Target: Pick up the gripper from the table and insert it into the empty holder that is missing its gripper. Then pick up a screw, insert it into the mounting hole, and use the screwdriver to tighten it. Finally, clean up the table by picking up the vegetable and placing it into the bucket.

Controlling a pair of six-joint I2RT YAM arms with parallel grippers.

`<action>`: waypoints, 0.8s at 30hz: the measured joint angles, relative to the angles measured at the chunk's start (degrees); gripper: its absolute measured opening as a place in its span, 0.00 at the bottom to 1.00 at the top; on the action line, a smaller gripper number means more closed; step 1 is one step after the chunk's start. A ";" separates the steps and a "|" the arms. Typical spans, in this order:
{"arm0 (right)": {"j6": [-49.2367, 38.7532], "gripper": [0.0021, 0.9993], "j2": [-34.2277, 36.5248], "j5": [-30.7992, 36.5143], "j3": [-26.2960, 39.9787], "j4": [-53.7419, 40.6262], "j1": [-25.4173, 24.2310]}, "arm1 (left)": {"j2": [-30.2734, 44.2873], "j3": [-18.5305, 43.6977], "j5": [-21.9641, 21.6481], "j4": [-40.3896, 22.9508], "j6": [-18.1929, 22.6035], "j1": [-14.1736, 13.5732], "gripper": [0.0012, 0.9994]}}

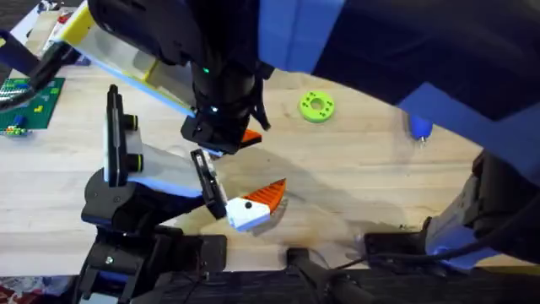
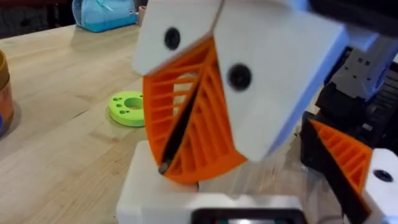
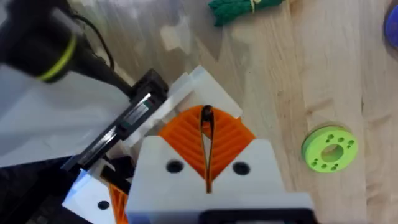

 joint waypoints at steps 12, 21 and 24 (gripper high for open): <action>0.46 1.00 0.00 2.84 0.72 -0.72 -1.86 | 0.02 0.00 -0.09 0.00 -0.26 0.07 0.99; 0.80 1.00 0.00 3.06 1.09 -1.05 -1.77 | 0.00 0.00 -0.41 0.24 -0.20 0.04 0.99; 0.87 1.00 -0.02 3.04 1.35 -1.17 -1.77 | 0.00 0.00 -1.75 0.41 -0.18 0.04 0.99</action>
